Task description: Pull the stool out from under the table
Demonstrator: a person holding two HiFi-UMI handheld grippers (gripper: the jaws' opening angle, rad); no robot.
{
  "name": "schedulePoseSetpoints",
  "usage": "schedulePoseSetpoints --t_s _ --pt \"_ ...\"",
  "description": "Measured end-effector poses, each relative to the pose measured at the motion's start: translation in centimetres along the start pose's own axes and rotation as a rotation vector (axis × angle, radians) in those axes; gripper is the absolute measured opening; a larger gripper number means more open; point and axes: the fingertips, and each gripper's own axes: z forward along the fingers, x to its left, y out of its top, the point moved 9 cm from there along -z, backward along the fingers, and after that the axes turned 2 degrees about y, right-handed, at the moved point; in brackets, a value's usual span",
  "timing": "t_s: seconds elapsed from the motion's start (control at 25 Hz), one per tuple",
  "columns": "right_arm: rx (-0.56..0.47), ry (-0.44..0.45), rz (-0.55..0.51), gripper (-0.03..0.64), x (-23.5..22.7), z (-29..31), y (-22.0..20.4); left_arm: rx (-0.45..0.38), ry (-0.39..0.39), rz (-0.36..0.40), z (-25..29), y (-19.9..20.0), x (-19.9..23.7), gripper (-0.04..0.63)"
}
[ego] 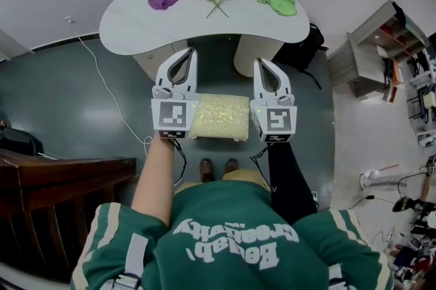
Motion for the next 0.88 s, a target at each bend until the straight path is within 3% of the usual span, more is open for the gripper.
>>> schedulePoseSetpoints --t_s 0.24,0.88 --pt "0.009 0.034 -0.028 0.005 0.75 0.2 0.14 -0.007 -0.025 0.004 0.13 0.3 -0.18 0.014" --pt "0.017 0.015 -0.032 0.006 0.76 -0.32 0.29 -0.006 -0.022 -0.003 -0.5 0.33 0.15 0.014"
